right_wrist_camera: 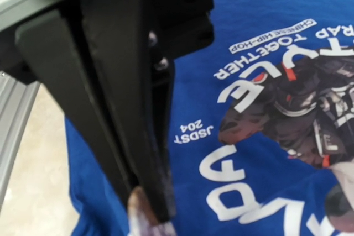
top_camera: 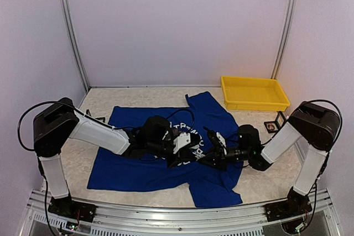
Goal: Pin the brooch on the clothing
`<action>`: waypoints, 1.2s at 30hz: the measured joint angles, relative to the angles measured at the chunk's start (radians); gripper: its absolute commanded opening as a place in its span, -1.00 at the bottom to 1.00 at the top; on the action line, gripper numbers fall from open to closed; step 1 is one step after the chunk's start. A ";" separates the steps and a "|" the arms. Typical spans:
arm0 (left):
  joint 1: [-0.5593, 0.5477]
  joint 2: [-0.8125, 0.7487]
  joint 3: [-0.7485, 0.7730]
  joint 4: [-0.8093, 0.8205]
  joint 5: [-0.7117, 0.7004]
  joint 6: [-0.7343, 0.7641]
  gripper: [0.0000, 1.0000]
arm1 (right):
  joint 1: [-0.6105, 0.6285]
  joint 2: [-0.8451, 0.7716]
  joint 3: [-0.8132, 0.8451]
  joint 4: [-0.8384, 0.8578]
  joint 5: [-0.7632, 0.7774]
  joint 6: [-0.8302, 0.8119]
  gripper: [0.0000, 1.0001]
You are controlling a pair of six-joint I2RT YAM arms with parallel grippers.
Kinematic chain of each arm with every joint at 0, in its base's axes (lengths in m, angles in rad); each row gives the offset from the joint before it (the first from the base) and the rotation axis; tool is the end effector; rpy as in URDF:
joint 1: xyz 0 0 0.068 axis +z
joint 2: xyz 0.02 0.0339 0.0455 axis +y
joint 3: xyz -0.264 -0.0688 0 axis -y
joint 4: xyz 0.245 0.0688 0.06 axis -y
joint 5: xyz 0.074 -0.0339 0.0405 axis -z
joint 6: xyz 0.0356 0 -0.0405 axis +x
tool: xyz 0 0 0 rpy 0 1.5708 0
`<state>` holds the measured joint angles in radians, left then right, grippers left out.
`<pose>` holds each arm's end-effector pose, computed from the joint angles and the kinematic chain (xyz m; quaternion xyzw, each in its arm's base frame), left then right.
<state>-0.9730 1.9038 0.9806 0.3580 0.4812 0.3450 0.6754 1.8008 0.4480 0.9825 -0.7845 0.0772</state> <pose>0.2065 -0.3325 0.1473 0.6119 0.6025 -0.3431 0.3806 0.2061 0.1973 0.1084 -0.4310 0.6650 0.4852 0.3695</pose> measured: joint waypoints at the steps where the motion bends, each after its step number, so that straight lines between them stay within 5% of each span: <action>1: 0.000 0.000 0.000 0.000 0.000 0.000 -1.00 | 0.000 0.000 0.001 -0.004 -0.001 0.000 -0.57; 20: -0.002 0.000 0.000 0.005 -0.024 0.000 -1.00 | -0.003 0.000 -0.015 0.032 0.015 0.069 -0.81; 29: -0.006 0.000 0.000 0.010 -0.028 0.005 -1.00 | -0.016 -0.004 -0.023 0.039 0.020 0.077 -0.22; 36: -0.025 0.000 -0.010 0.003 -0.087 0.025 -1.00 | -0.042 -0.137 -0.084 0.018 0.018 0.043 -0.13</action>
<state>-0.9981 1.9038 0.9707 0.3611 0.3946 0.3698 0.6334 1.6638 0.3641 1.0008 -0.7666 0.1207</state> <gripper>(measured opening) 0.006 0.434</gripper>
